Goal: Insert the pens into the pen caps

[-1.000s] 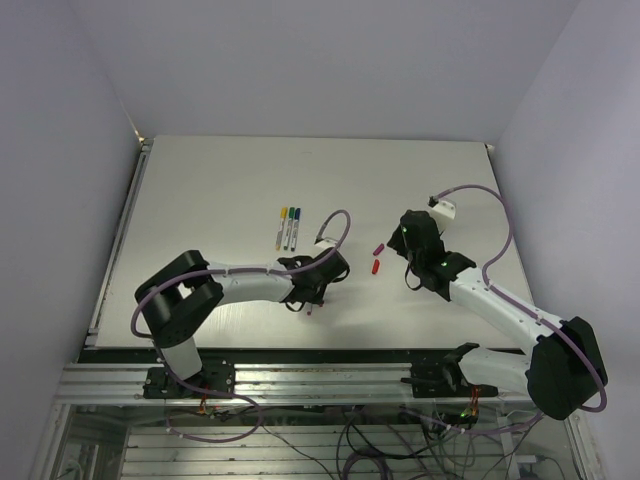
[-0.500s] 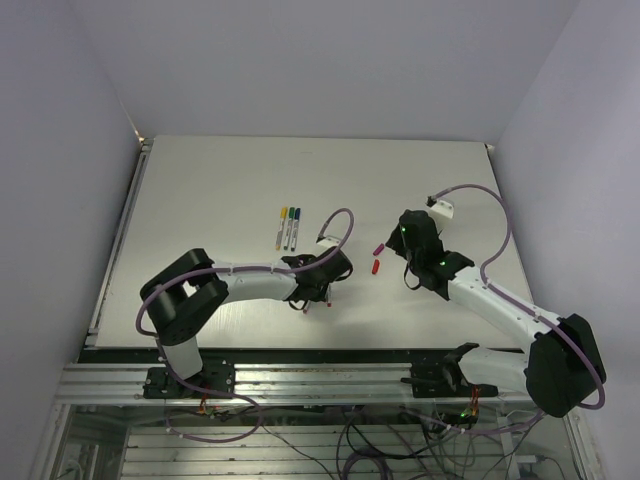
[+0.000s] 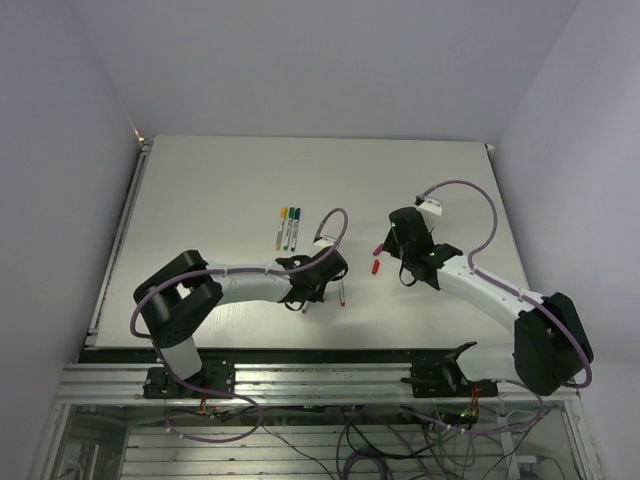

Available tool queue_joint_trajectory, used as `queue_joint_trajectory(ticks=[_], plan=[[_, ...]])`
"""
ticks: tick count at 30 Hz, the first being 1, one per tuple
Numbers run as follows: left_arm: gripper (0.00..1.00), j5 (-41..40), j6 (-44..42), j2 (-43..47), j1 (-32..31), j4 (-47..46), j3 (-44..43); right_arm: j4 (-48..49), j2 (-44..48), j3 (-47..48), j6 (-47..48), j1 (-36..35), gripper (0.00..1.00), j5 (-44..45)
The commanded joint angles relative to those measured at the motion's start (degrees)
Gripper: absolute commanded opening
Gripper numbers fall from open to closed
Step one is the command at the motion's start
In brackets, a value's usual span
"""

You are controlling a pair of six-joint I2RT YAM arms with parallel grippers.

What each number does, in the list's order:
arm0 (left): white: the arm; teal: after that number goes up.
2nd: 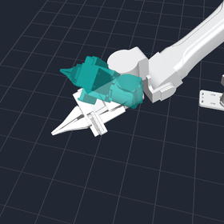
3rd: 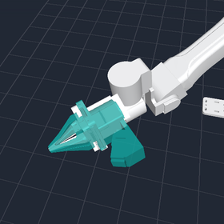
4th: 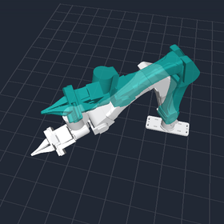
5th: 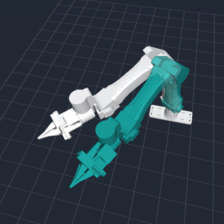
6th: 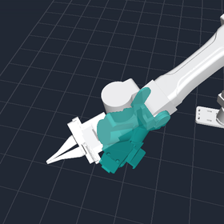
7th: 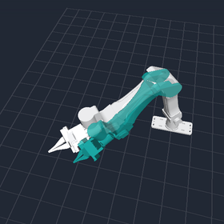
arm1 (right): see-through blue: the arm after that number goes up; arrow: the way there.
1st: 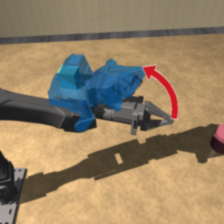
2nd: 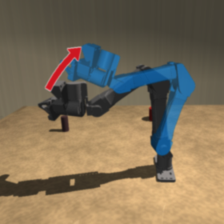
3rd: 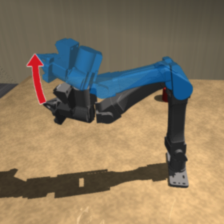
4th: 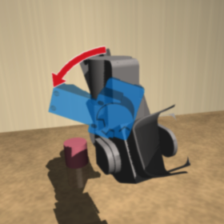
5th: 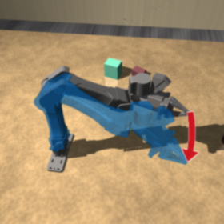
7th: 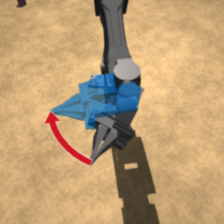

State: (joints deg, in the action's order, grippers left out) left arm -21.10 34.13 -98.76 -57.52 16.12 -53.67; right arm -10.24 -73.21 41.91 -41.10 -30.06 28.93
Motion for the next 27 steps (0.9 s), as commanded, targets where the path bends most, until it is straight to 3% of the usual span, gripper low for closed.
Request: queue_joint_trajectory(ticks=[1,13,27], plan=[[0.07,2.3,-0.3,0.0,0.5,8.0,2.8,-2.7,-3.9,3.1,0.8,0.2,0.44,-1.2],[0.07,1.0,-1.9,11.9,0.5,8.0,1.2,-2.1,-12.4,7.5,1.8,0.3,0.41,-1.6],[0.07,0.1,-1.2,15.8,0.4,10.3,3.5,-3.3,-22.6,12.2,0.0,0.4,0.39,-4.8]])
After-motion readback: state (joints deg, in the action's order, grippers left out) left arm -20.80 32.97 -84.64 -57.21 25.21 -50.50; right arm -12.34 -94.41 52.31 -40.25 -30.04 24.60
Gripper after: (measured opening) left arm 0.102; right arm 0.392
